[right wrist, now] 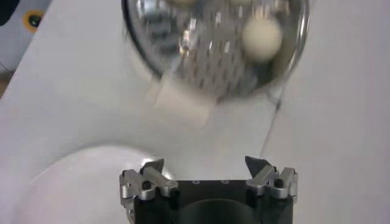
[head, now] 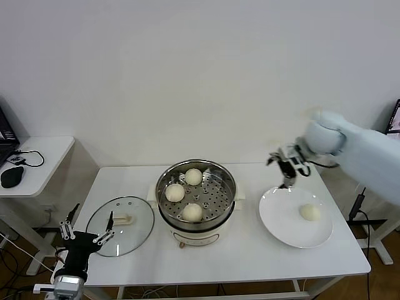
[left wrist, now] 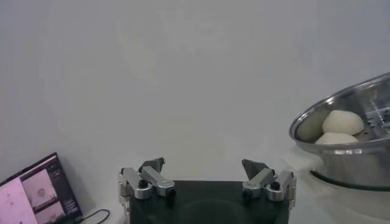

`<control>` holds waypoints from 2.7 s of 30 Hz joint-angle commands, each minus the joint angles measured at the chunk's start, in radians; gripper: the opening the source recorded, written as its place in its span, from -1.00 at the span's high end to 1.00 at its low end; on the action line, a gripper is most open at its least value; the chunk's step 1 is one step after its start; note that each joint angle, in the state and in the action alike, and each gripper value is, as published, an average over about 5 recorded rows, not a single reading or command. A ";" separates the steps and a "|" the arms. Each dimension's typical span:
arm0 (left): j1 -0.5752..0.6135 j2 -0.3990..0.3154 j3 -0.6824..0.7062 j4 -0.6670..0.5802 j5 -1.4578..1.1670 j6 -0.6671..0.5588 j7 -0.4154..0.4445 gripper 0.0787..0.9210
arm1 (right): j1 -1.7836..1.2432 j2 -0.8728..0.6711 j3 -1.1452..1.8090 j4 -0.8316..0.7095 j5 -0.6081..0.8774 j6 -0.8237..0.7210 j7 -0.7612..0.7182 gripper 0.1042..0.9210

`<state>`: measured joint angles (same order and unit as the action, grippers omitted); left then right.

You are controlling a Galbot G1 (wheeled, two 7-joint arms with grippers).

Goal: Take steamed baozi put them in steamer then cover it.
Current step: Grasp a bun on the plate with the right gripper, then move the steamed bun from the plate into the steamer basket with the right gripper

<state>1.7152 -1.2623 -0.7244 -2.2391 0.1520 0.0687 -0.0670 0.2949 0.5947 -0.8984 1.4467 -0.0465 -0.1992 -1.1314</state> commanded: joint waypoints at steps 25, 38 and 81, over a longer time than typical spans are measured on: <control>0.048 -0.017 -0.028 -0.041 0.014 0.016 0.005 -0.77 | -0.610 0.122 0.603 -0.445 -0.432 0.101 0.014 -0.76; 0.046 -0.022 -0.028 -0.036 0.015 0.017 0.006 -0.77 | -0.591 0.203 0.613 -0.536 -0.449 0.111 0.047 -0.76; 0.032 0.000 0.009 -0.049 0.017 0.015 0.006 -0.77 | 0.279 0.025 -0.111 -0.027 0.160 -0.115 -0.014 -0.22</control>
<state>1.7486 -1.2636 -0.7201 -2.2851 0.1677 0.0832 -0.0616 0.1777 0.6167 -0.6940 1.2482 -0.1370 -0.2402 -1.1632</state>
